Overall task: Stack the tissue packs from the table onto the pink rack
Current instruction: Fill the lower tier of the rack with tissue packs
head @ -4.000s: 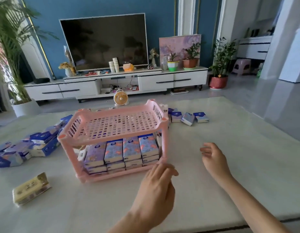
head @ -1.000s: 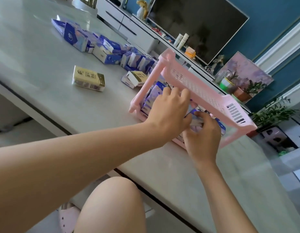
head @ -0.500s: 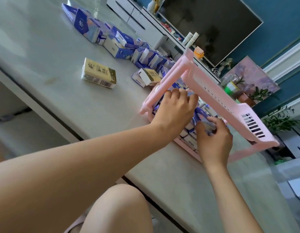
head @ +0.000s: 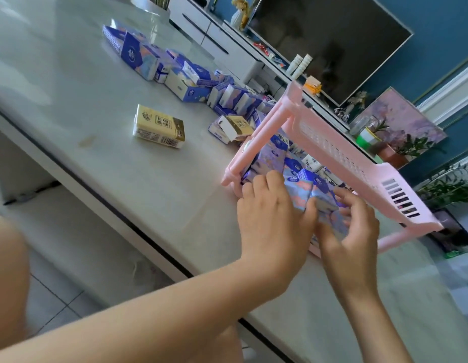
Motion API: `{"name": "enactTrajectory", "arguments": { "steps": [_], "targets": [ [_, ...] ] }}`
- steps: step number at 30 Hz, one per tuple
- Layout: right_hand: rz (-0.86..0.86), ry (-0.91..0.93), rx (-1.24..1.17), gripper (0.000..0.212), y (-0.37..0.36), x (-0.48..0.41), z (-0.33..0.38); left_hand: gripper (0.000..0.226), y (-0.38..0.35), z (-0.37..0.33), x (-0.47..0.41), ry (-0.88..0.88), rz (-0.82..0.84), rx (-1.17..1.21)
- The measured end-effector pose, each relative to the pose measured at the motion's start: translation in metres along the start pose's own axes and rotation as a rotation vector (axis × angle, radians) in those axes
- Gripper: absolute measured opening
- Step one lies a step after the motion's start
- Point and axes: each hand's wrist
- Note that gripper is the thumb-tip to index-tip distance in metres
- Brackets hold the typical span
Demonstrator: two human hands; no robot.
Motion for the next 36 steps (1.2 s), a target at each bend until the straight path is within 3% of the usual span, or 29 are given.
{"name": "enactTrajectory", "arguments": {
  "steps": [3,6,9,12,15,17,21,25,36],
  "targets": [
    [0.154,0.163,-0.011,0.055,-0.001,0.018,0.012,0.038,0.008,-0.014,0.012,0.195,0.234,0.135],
    [0.206,0.199,-0.026,0.051,0.001,0.019,0.01,0.038,0.021,-0.02,0.016,0.293,0.32,0.206],
    [0.229,0.092,-0.13,0.053,-0.001,0.011,0.012,0.035,0.036,-0.017,0.02,0.292,0.297,0.176],
    [0.263,0.166,0.032,0.052,-0.014,-0.006,0.022,0.036,0.049,-0.007,0.021,0.211,0.238,0.026],
    [0.318,0.207,0.129,0.052,-0.028,-0.037,0.031,0.043,0.055,0.003,0.015,0.247,0.254,-0.105],
    [0.397,0.157,0.157,0.056,-0.038,-0.062,0.035,0.043,0.055,0.008,0.012,0.268,0.266,-0.131],
    [0.633,-0.013,0.439,0.081,-0.051,-0.101,0.035,0.038,0.053,0.013,0.013,0.318,0.306,-0.132],
    [0.816,-0.15,0.511,0.082,-0.055,-0.111,0.037,0.036,0.054,0.014,0.014,0.316,0.318,-0.127],
    [0.882,-0.139,0.58,0.087,-0.052,-0.094,0.043,0.039,0.059,0.024,0.011,0.329,0.283,-0.138]
  ]
}}
Point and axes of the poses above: each hand's wrist, its own x-axis away from the middle knuckle, its own y-axis out of the back of the hand, z = x × y, and after that the axes turned 10 degrees about z, right-handed
